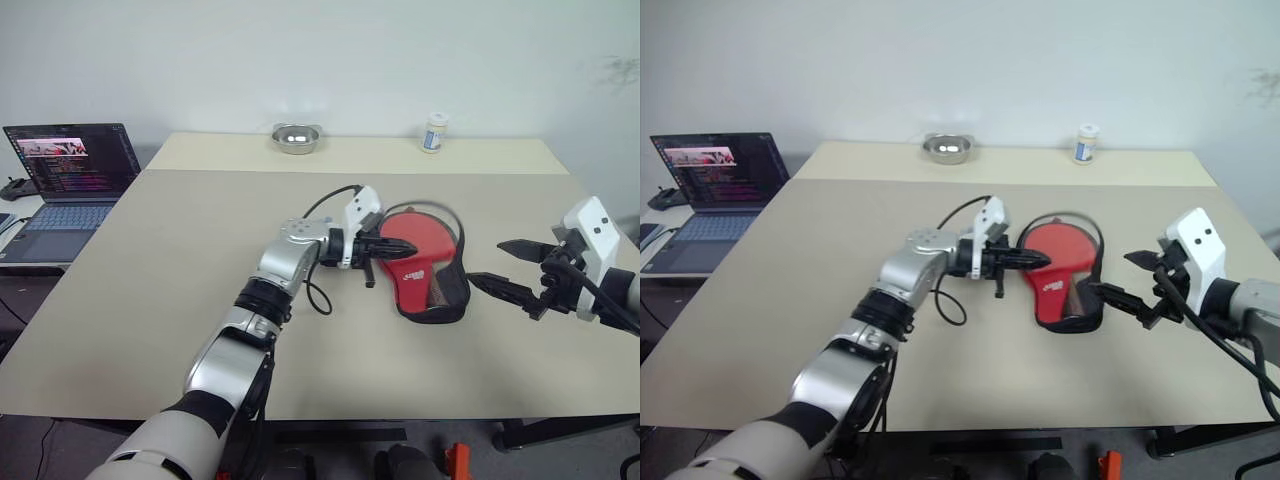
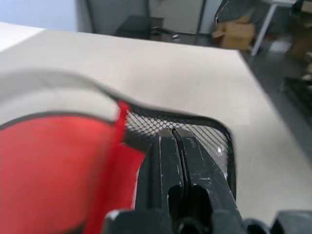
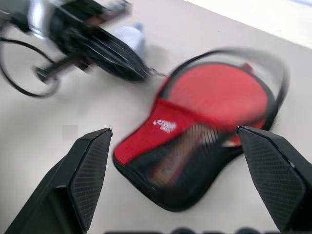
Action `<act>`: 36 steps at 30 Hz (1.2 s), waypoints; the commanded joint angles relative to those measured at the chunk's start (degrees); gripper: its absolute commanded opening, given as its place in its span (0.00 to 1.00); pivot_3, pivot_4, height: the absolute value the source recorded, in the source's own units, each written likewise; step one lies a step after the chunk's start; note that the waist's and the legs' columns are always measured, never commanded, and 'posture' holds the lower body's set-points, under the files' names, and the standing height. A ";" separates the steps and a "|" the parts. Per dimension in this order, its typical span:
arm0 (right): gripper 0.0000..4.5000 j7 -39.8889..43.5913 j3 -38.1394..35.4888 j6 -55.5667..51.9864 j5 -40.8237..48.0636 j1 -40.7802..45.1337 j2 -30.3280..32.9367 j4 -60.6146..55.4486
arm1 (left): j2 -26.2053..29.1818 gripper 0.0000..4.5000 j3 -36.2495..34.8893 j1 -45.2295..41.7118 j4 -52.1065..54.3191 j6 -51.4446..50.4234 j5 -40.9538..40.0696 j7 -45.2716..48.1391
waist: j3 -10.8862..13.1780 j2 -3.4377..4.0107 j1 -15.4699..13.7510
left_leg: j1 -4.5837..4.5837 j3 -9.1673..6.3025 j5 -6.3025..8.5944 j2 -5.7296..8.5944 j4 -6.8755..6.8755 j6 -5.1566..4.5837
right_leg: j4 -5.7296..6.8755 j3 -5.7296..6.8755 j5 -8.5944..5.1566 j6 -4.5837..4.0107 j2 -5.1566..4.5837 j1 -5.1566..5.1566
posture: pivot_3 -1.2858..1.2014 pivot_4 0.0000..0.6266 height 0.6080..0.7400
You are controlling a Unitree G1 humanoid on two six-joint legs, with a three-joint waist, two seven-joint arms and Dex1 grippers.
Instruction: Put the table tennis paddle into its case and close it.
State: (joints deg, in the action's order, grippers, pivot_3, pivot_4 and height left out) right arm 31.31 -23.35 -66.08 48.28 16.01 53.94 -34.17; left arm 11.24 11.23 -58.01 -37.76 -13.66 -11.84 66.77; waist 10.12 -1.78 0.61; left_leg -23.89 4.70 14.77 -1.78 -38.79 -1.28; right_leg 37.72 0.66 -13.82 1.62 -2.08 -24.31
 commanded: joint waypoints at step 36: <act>0.91 2.06 23.85 20.90 -30.69 19.68 -20.96 55.56 | 19.29 0.00 -5.79 15.39 31.12 -10.63 -8.24 1.46 | -0.02 0.02 -0.01 | 0.05 0.11 -0.02 0.05 -0.09 0.02 | 0.11 0.02 0.16 -0.22 -0.10 0.05 | 0.52 0.24 1.00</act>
State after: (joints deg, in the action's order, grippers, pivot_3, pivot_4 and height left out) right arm 32.56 -1.05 -44.82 18.90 35.67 33.61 20.03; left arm 29.97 6.37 -42.58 -8.74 -24.92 -19.30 68.17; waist 10.11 -1.75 0.61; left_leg -23.81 4.82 14.75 -1.74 -38.88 -1.25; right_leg 37.84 0.67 -13.66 1.40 -2.17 -24.24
